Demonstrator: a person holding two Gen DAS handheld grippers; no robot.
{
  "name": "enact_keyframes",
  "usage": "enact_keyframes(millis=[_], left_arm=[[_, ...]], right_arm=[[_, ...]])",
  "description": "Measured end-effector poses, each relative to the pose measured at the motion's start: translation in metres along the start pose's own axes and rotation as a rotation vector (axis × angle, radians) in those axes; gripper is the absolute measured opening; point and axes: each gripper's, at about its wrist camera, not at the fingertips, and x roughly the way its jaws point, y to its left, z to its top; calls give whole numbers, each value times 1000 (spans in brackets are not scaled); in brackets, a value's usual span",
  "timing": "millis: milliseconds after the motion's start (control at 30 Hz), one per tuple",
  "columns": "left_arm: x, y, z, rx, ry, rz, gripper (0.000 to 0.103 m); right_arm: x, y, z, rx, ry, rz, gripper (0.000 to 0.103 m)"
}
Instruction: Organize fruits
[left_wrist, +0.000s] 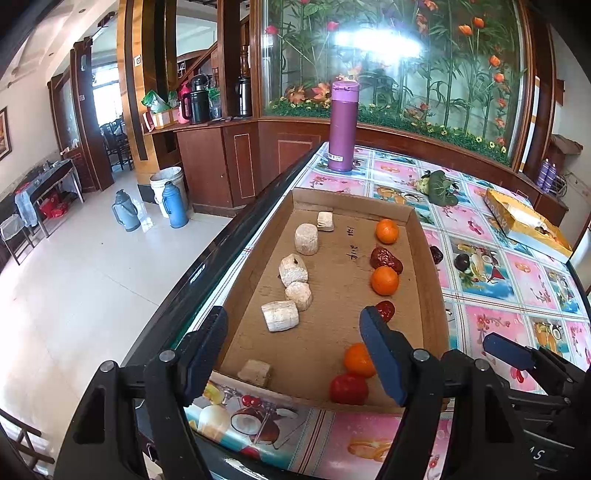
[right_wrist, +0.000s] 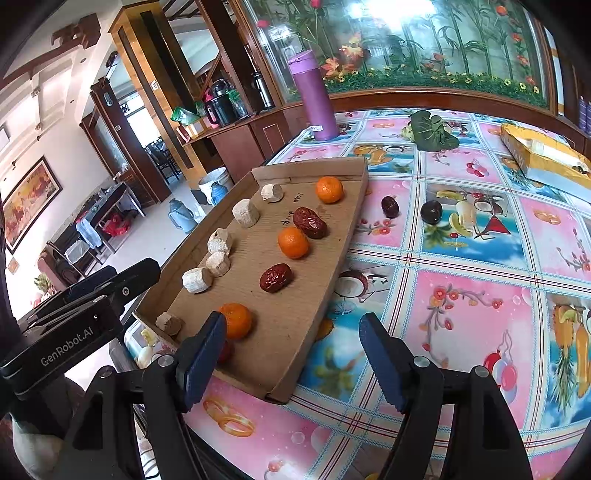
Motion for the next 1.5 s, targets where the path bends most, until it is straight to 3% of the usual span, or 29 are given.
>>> enact_keyframes(millis=[400, 500, 600, 767, 900, 1100, 1500], left_arm=[[3, -4, 0, 0, -1, 2, 74], [-7, -1, 0, -27, -75, 37, 75], [-32, 6, 3, -82, -209, 134, 103], [-57, 21, -4, -176, -329, 178, 103], [-46, 16, -9, -144, -276, 229, 103], [-23, 16, -13, -126, -134, 130, 103], [-3, 14, -20, -116, -27, 89, 103]], right_arm=[[4, -2, -2, 1, 14, -2, 80], [3, 1, -3, -10, 7, -11, 80], [0, 5, -3, -35, -11, -29, 81], [-8, 18, -6, -99, -52, -67, 85], [-12, 29, -10, -145, -72, -85, 87], [-16, 40, -14, -200, -98, -127, 89], [-9, 33, -14, -185, -79, -149, 90]])
